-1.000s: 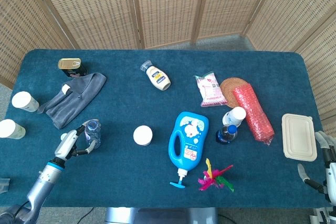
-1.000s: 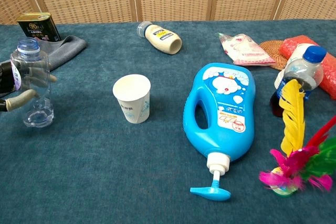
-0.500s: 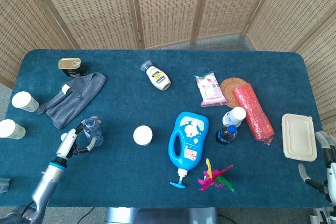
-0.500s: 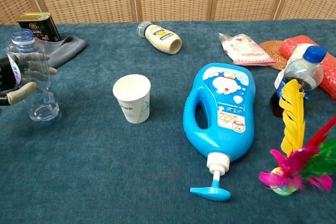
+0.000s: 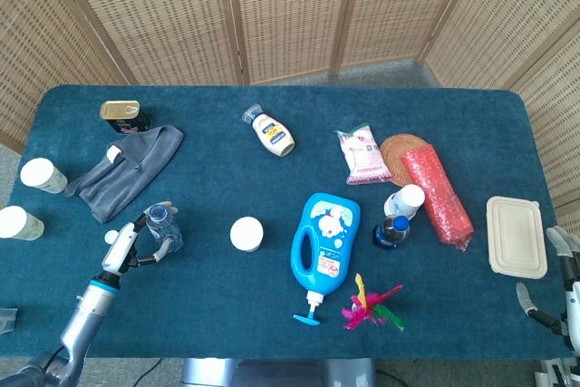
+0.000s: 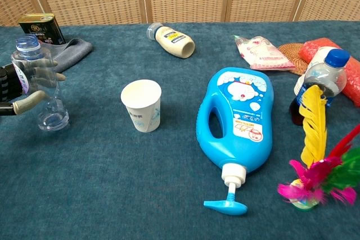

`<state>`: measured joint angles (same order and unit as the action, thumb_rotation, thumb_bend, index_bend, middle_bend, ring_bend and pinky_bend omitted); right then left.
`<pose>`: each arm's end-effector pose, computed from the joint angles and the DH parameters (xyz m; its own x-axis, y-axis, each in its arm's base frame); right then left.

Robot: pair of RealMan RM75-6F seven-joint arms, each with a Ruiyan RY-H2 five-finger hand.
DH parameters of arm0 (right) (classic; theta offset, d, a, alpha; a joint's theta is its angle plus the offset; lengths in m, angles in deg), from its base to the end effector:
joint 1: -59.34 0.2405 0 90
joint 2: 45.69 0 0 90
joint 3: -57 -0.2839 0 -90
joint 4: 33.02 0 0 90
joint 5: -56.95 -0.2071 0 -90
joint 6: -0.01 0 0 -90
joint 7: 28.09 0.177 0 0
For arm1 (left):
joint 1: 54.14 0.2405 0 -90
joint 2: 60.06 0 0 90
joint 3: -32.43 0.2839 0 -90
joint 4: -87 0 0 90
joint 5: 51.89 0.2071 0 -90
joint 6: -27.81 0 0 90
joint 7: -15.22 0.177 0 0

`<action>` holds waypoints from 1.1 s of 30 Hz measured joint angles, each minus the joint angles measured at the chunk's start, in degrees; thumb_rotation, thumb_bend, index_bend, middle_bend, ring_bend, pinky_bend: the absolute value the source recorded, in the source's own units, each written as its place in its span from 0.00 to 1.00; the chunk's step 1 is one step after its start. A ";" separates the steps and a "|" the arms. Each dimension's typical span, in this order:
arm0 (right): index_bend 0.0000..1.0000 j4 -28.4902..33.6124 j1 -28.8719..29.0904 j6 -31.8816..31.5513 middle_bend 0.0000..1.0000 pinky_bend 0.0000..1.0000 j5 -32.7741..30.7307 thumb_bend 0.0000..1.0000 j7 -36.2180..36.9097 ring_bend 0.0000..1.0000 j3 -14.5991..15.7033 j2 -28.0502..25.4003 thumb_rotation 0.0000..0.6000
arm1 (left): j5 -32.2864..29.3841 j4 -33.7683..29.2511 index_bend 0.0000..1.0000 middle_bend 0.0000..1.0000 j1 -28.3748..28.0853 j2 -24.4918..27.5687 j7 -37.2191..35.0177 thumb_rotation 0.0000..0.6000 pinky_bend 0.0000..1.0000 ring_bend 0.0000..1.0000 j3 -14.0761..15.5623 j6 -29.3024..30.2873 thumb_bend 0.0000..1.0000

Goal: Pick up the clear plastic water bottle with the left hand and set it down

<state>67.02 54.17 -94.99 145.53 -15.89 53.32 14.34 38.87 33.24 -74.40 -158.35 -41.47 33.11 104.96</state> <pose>-0.3252 -0.1594 0.2138 0.1444 0.1370 0.9800 -0.9882 0.0709 0.1357 -0.3108 0.2961 -0.0212 -0.4056 0.3034 0.8622 0.8788 -0.1299 0.4591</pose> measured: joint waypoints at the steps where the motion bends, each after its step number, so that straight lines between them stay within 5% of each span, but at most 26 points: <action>1: 0.00 0.00 0.02 0.02 0.05 0.00 0.00 0.38 -0.02 0.00 0.00 0.01 1.00 | -0.02 0.19 0.17 0.26 0.04 -0.10 -0.01 0.83 0.31 0.25 0.00 0.05 0.46; 23: 0.00 0.25 -0.12 -0.43 0.06 0.00 0.30 0.39 0.58 0.00 -0.04 -0.21 1.00 | 0.28 -2.47 0.13 0.22 0.07 1.95 0.23 0.61 0.30 0.21 0.15 0.56 0.43; 33: 0.00 0.74 -0.14 -0.66 0.06 0.00 0.76 0.39 0.57 0.00 0.03 -0.49 1.00 | 1.47 -4.70 0.02 0.11 0.00 4.29 0.79 0.29 0.23 0.08 1.19 0.83 0.37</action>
<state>67.76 54.03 -95.66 146.29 -15.32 53.34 13.85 40.34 28.54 -74.40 -154.06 -40.68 34.30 105.79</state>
